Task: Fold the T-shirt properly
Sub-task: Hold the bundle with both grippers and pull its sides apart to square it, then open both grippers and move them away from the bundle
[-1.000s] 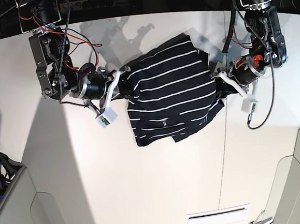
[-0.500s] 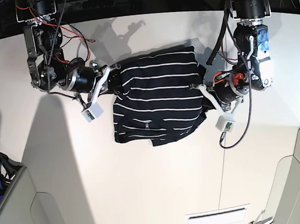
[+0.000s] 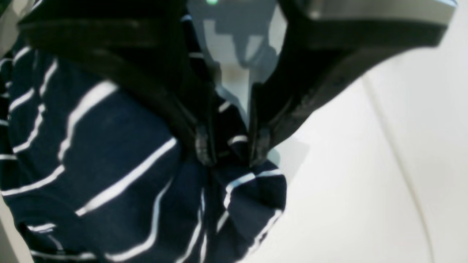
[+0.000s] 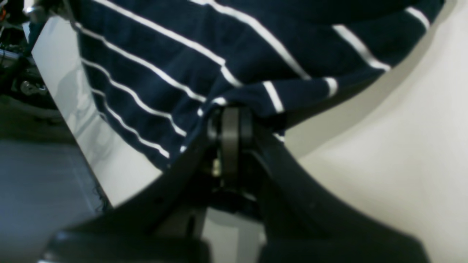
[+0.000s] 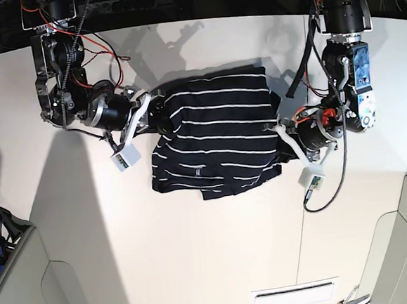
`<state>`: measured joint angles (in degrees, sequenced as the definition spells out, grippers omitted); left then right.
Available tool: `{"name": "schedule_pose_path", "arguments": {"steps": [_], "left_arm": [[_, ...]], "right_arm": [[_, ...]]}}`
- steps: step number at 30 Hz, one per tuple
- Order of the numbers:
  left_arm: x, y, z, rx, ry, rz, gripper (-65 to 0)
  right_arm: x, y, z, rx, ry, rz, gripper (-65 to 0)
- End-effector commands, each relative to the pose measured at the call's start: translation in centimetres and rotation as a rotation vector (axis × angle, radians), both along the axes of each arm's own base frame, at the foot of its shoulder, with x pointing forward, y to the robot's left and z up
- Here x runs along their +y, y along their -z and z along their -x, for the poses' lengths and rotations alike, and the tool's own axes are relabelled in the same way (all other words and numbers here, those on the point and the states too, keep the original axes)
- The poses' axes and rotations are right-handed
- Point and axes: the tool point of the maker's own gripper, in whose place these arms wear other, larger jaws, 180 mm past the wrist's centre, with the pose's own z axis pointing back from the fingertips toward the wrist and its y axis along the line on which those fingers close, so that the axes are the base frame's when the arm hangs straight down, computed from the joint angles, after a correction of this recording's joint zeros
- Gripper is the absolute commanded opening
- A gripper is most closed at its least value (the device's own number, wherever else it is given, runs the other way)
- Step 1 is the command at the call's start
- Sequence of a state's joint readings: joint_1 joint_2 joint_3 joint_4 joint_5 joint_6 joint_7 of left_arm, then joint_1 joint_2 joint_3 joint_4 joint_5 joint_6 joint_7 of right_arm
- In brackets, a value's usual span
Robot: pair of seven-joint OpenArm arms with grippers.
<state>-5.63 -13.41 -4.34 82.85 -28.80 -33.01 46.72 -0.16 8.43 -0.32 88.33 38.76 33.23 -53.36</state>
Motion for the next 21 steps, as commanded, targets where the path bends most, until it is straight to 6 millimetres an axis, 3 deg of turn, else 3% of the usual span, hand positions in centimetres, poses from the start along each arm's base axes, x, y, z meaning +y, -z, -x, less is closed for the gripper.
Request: {"name": "schedule_pose_path", "arguments": {"steps": [1, 5, 11, 21], "left_arm": [[0.5, -1.8, -1.3, -0.059, -0.004, 0.004, -50.2], [1.9, -2.2, -1.4, -0.065, -0.002, -0.033, -50.2], [2.6, -3.7, -1.1, -0.076, 0.017, -0.054, -50.2], [6.6, -5.7, 2.7, -0.110, -0.062, -0.071, -50.2]], "right_arm": [[0.2, -1.9, -1.1, -0.065, 0.001, -0.029, -65.0], [-0.2, -3.5, -1.7, -0.122, 0.004, -0.008, -65.0], [-2.8, -5.8, -2.7, -0.186, 0.055, 0.042, -65.0], [-6.3, -5.7, -1.1, -0.159, 0.136, 0.080, -65.0]]}}
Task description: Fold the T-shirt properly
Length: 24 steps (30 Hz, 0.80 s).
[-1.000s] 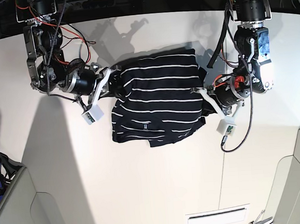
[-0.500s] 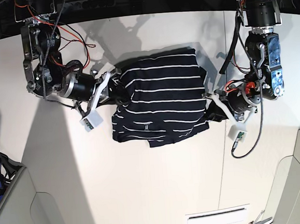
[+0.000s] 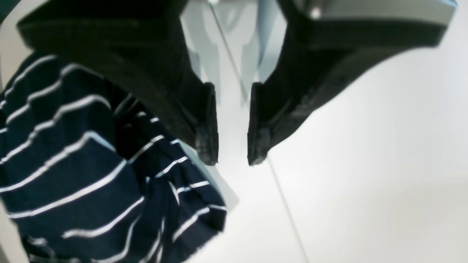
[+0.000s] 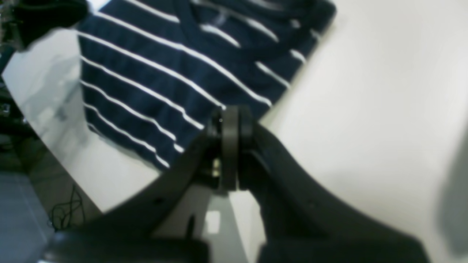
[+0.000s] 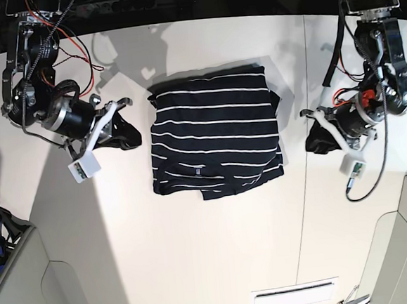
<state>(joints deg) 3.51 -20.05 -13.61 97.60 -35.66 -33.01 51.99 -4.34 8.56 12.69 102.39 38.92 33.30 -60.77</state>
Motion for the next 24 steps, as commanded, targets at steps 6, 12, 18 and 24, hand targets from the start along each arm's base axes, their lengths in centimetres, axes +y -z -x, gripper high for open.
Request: {"name": "schedule_pose_path", "arguments": {"steps": [6, 12, 18, 24], "left_arm": [[1.5, -1.4, 3.2, -0.020, -0.025, 0.010, -50.2], [3.6, -0.7, 7.4, 0.033, -0.074, -0.038, -50.2], [4.6, 0.6, 13.0, 0.148, -0.100, -0.031, -50.2], [4.8, 2.6, 18.4, 0.287, -0.116, -0.036, -50.2]], "right_arm": [[-0.8, -1.4, 1.3, -0.027, 0.011, -0.050, -65.0], [-1.6, -0.5, 4.2, 0.027, -0.022, -0.015, -65.0], [-2.6, 1.3, 8.2, 0.140, -0.058, -0.008, -65.0], [-4.0, 2.8, 11.9, 0.241, -0.084, 0.025, -65.0]]}}
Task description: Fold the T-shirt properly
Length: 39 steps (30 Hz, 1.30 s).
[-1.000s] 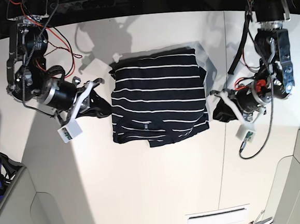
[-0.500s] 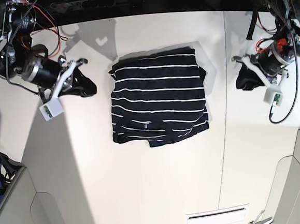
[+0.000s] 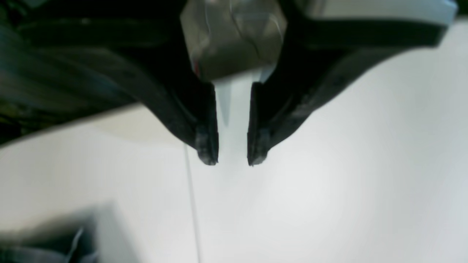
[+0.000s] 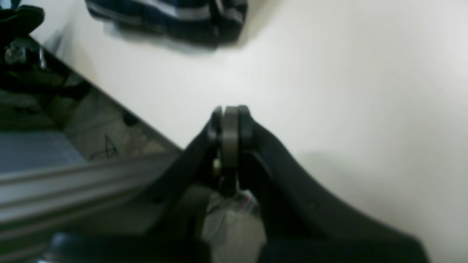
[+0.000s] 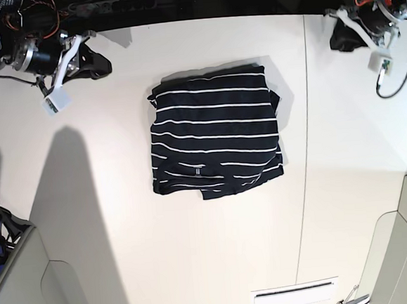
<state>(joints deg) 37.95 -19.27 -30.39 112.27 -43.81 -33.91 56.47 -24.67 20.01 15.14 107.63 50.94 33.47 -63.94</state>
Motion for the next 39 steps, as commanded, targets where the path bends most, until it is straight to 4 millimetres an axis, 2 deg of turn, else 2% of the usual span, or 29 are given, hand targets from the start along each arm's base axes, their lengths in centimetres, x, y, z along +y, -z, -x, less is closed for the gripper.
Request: {"name": "schedule_pose_path", "arguments": {"steps": [1, 7, 14, 17, 20, 25, 28, 34, 39], "left_arm": [[0.0, -0.4, 0.6, 0.001, 0.013, 0.000, -50.2], [0.0, 1.0, 5.7, 0.136, 0.013, 0.003, -50.2], [-0.1, 1.7, 11.5, 0.281, 0.012, 0.008, -50.2], [-0.7, 1.7, 13.3, 0.321, 0.035, 0.029, -50.2], [-1.8, 2.1, 15.1, 0.370, 0.067, 0.054, -50.2], [-4.3, 4.6, 19.8, 0.518, 0.154, 0.078, -50.2], [-6.0, 6.5, 22.7, 0.578, 0.207, 0.091, -50.2], [-8.2, 8.8, 26.7, 0.645, 0.271, 0.119, -50.2], [-8.0, 10.7, 27.8, 0.676, 0.269, 0.114, -50.2]], "right_arm": [[-0.2, -0.5, 0.3, -0.009, -0.013, -0.006, -65.0], [-0.9, 0.5, 4.2, 0.100, -0.042, 0.002, -65.0], [-1.5, 1.6, 8.7, 0.218, -0.055, 0.020, -65.0], [-1.1, 1.9, 10.6, 0.267, -0.065, 0.011, -65.0], [0.3, 2.2, 13.1, 0.330, -0.101, -0.017, -65.0], [3.3, 2.9, 18.8, 0.480, -0.195, -0.078, -65.0], [4.0, 4.2, 22.1, 0.566, -0.265, -0.049, -65.0], [3.7, 6.9, 26.6, 0.686, -0.280, -0.012, -65.0], [1.6, 9.5, 28.6, 0.731, -0.244, 0.062, -65.0]]}}
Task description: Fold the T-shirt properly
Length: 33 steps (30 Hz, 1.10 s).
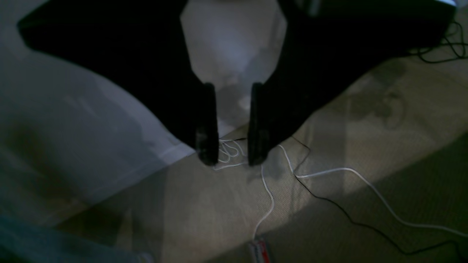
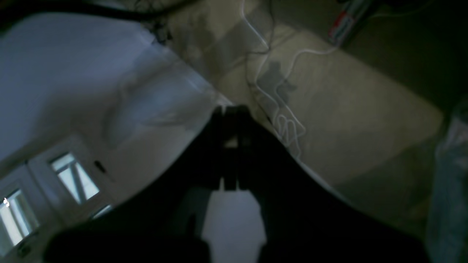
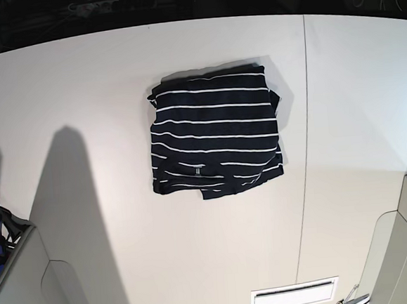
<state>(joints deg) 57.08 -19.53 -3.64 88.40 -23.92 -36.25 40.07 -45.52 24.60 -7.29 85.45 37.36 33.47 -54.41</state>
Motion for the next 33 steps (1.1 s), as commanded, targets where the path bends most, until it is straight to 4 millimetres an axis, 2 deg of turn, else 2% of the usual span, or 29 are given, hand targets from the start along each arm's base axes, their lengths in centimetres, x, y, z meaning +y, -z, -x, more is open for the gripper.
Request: {"name": "schedule_pose_path", "arguments": {"steps": [1, 5, 9, 13, 16, 20, 22, 25, 33], "left_arm": [[0.3, 0.2, 0.4, 0.004, -0.010, 0.002, -50.2], [1.5, 2.5, -0.2, -0.011, -0.067, -0.023, -50.2], [2.6, 4.3, 0.2, 0.034, -0.101, -0.049, -50.2], [3.4, 5.8, 0.6, 0.080, -0.137, -0.071, -50.2], [3.6, 6.9, 0.2, 0.099, -0.140, -0.080, -50.2], [4.2, 8.9, -0.1, 0.130, -0.150, -0.182, -50.2], [3.7, 9.7, -0.8, 0.123, -0.128, -0.184, -50.2], [2.7, 10.6, -2.0, 0.106, -0.061, -0.162, -50.2], [1.3, 12.3, -7.0, 0.030, -0.010, -0.156, -50.2]], "right_arm": [[-0.7, 0.3, 0.3, 0.004, -0.012, 0.014, -65.0], [-3.1, 2.5, 0.8, 0.045, -0.034, 0.093, -65.0], [-5.1, 4.5, 1.1, 0.083, -0.058, 0.161, -65.0], [-5.9, 6.2, 1.3, 0.104, -0.094, 0.191, -65.0], [-6.4, 7.7, 1.4, 0.079, -0.170, 0.211, -65.0], [-7.1, 9.3, 1.4, 0.079, -0.259, 0.237, -65.0], [-7.3, 9.9, 0.8, 0.075, -0.284, 0.243, -65.0], [-7.1, 10.9, -1.1, 0.020, -0.288, 0.235, -65.0], [-6.9, 12.5, -6.7, -0.117, -0.289, 0.252, -65.0]]}}
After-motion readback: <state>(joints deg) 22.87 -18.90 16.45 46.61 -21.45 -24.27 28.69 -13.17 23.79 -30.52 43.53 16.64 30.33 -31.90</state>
